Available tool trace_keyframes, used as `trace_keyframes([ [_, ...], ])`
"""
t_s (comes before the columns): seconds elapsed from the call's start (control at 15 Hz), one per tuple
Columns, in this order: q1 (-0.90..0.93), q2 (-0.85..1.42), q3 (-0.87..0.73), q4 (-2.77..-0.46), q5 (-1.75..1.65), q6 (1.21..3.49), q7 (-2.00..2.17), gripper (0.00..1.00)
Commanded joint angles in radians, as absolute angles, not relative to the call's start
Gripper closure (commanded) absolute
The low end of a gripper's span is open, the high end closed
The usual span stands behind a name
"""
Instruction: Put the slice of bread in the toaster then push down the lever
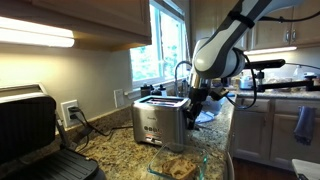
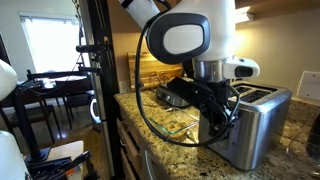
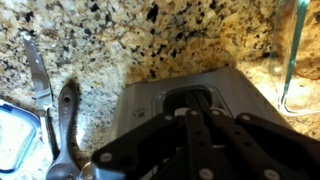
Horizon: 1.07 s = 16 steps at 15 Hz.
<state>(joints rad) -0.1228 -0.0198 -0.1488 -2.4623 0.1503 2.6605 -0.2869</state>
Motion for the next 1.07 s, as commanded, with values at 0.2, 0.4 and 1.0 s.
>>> trace_keyframes([
  [0.2, -0.135, -0.101, -0.163, -2.516, 0.188, 2.652, -0.343, 0.98],
  [0.4, -0.135, -0.115, -0.168, -2.522, 0.179, 2.647, -0.34, 0.98],
  [1.0, -0.143, -0.225, -0.192, -2.586, 0.118, 2.6, -0.315, 0.98],
])
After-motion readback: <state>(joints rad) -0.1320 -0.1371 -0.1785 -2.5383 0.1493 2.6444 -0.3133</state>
